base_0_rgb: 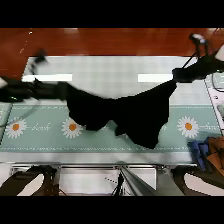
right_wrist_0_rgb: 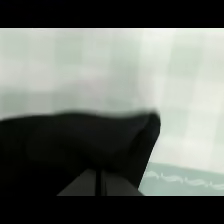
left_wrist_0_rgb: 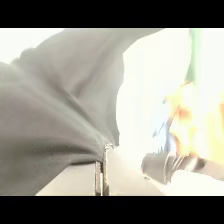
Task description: Fold the shirts.
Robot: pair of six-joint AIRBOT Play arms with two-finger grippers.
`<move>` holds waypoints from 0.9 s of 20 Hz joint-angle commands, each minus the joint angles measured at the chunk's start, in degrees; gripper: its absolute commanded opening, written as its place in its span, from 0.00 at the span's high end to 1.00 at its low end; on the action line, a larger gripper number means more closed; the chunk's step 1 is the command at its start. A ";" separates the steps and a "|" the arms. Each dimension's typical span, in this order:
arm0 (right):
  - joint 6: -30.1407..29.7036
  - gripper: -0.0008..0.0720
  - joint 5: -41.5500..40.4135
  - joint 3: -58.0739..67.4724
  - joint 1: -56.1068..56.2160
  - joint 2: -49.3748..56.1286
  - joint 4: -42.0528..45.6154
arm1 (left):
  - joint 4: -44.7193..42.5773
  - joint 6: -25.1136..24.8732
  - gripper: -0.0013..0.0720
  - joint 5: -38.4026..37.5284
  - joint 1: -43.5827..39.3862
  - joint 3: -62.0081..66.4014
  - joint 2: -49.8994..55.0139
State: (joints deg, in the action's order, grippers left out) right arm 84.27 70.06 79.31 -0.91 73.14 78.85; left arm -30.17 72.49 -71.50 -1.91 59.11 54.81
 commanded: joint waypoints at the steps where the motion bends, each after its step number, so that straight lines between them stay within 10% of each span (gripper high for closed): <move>1: -0.04 0.96 -6.91 3.48 0.00 -10.43 -1.57 | -1.75 1.60 0.95 3.30 3.65 20.41 -8.15; 8: 3.85 0.96 -25.46 17.22 0.00 -35.10 10.36 | -25.44 13.79 0.95 -5.03 14.38 45.77 -9.62; 18: 5.11 0.96 5.55 18.95 0.02 -38.88 19.34 | -33.31 15.19 0.95 -29.99 14.34 30.16 -9.03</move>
State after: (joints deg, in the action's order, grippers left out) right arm 90.04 64.95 97.95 -0.91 33.69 96.77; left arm -61.71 87.33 -95.50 12.40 95.92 45.89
